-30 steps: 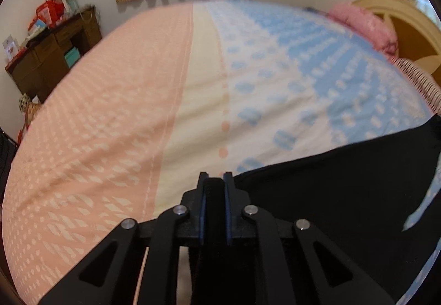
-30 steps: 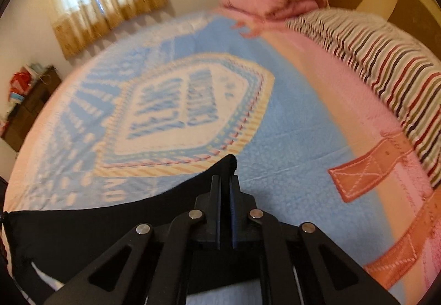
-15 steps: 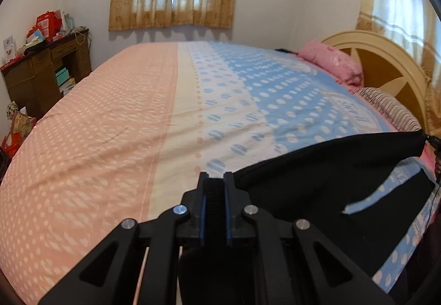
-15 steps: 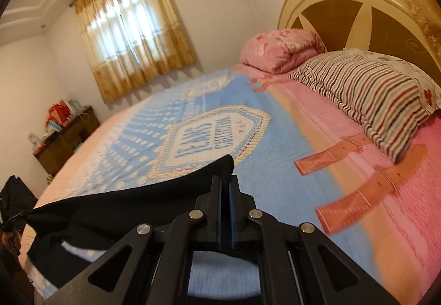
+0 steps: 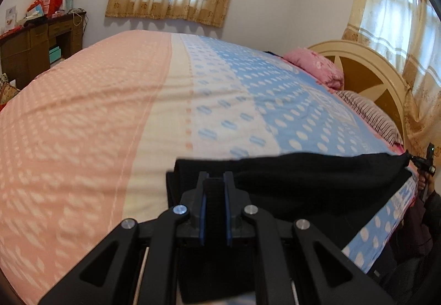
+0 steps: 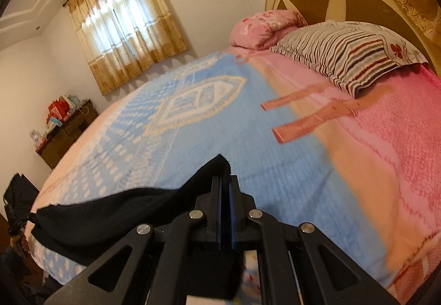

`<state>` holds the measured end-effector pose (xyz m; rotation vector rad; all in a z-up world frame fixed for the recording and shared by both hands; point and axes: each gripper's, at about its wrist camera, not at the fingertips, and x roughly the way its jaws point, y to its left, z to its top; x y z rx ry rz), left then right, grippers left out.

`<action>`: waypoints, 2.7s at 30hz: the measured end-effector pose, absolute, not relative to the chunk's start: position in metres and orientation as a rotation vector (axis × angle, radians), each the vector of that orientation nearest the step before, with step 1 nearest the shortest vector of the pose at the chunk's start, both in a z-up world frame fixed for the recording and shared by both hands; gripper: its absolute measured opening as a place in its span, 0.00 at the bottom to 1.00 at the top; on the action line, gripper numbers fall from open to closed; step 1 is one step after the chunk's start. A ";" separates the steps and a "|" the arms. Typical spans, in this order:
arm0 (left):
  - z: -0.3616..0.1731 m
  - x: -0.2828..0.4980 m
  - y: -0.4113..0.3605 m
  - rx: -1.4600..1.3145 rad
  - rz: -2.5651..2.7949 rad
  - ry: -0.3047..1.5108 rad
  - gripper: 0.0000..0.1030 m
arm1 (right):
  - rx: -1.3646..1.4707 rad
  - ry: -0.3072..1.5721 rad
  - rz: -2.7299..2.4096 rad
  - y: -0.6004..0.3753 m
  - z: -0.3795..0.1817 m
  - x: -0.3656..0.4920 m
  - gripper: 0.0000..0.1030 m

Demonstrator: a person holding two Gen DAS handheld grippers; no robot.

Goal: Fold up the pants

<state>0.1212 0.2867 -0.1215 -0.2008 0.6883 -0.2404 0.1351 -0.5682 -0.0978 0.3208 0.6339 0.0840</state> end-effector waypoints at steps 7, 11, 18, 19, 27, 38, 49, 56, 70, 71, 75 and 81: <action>-0.130 0.100 0.281 -0.093 -0.232 0.706 0.20 | 0.281 0.697 0.055 -0.568 -0.109 0.130 0.05; -0.131 0.084 0.290 -0.065 -0.216 0.708 0.31 | 0.292 0.704 0.020 -0.573 -0.104 0.118 0.26; -0.134 0.061 0.308 -0.057 -0.182 0.704 0.56 | 0.264 0.621 -0.086 -0.567 -0.066 0.086 0.49; -0.133 0.057 0.312 -0.059 -0.175 0.697 0.56 | 0.254 0.604 -0.079 -0.561 -0.059 0.082 0.49; -0.129 0.041 0.330 -0.145 -0.146 0.666 0.55 | 0.025 0.612 0.119 -0.423 -0.028 0.102 0.49; -0.135 0.068 0.269 -0.036 -0.224 0.721 0.46 | -0.388 0.774 0.704 -0.144 -0.103 0.107 0.49; -0.136 0.072 0.275 -0.024 -0.198 0.733 0.13 | -0.599 0.825 0.795 -0.053 -0.161 0.111 0.48; -0.130 0.074 0.268 0.015 -0.187 0.707 0.07 | -0.578 0.817 0.800 -0.044 -0.148 0.115 0.03; -0.139 0.055 0.288 -0.055 -0.193 0.699 0.07 | -0.598 0.867 0.854 -0.045 -0.166 0.088 0.03; -0.139 0.054 0.289 -0.063 -0.193 0.697 0.07 | -0.581 0.869 0.859 -0.047 -0.161 0.089 0.03; -0.131 0.048 0.289 -0.079 -0.205 0.674 0.07 | -0.577 0.851 0.866 -0.052 -0.154 0.089 0.03; -0.140 0.054 0.294 -0.063 -0.151 0.708 0.24 | -0.568 0.903 0.883 -0.048 -0.164 0.098 0.15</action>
